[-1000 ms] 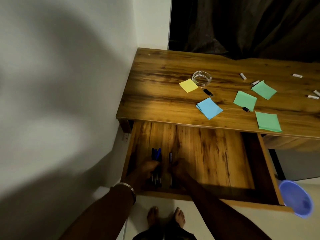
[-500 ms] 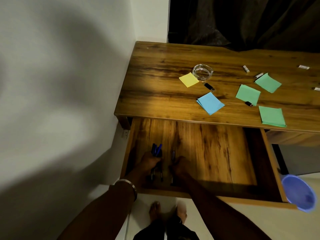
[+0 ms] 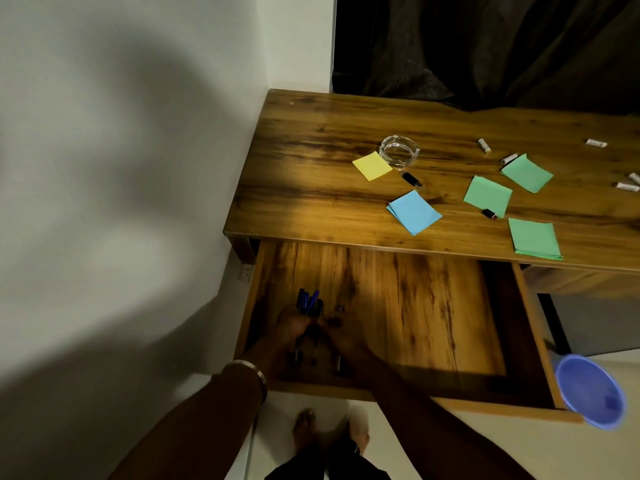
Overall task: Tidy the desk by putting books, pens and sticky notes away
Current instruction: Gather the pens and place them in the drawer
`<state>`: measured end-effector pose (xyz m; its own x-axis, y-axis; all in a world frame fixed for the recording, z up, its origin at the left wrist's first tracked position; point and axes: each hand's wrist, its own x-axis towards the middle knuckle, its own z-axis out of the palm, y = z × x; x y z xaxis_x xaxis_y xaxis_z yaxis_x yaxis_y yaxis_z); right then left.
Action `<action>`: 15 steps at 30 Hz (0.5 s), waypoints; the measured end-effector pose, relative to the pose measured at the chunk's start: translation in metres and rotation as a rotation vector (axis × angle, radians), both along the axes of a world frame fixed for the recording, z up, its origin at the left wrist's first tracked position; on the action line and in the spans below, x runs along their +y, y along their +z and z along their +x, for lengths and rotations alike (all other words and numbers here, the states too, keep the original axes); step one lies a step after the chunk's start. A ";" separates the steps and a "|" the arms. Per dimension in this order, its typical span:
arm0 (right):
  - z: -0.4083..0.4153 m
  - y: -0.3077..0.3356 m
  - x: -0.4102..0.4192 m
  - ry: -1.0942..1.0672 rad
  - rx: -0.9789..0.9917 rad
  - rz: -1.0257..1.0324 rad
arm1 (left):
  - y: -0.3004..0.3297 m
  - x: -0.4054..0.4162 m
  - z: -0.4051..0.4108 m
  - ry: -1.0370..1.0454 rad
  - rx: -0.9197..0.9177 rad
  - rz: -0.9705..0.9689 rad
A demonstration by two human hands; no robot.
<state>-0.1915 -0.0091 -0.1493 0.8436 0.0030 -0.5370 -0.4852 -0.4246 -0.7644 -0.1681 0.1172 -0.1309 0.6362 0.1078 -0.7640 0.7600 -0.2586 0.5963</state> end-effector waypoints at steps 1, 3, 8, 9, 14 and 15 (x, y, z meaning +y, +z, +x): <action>0.000 -0.001 0.001 -0.030 0.021 0.029 | 0.000 0.001 0.000 0.019 0.011 -0.027; 0.001 -0.006 0.002 -0.022 0.048 0.021 | 0.001 0.003 -0.001 0.049 0.040 -0.072; 0.005 -0.012 0.007 -0.044 0.077 -0.040 | -0.002 0.007 -0.004 0.032 0.039 -0.066; 0.005 -0.015 0.008 -0.047 0.065 -0.095 | -0.003 0.008 -0.005 0.041 0.045 -0.086; 0.000 -0.012 0.015 0.011 0.058 -0.182 | 0.006 0.014 -0.005 0.081 0.063 -0.182; -0.001 -0.013 0.016 0.040 0.048 -0.206 | 0.011 0.014 -0.005 0.099 0.055 -0.201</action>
<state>-0.1930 0.0065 -0.1622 0.8187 -0.0775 -0.5690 -0.4981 -0.5890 -0.6364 -0.1730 0.1317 -0.1204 0.5871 0.0099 -0.8095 0.8084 -0.0609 0.5855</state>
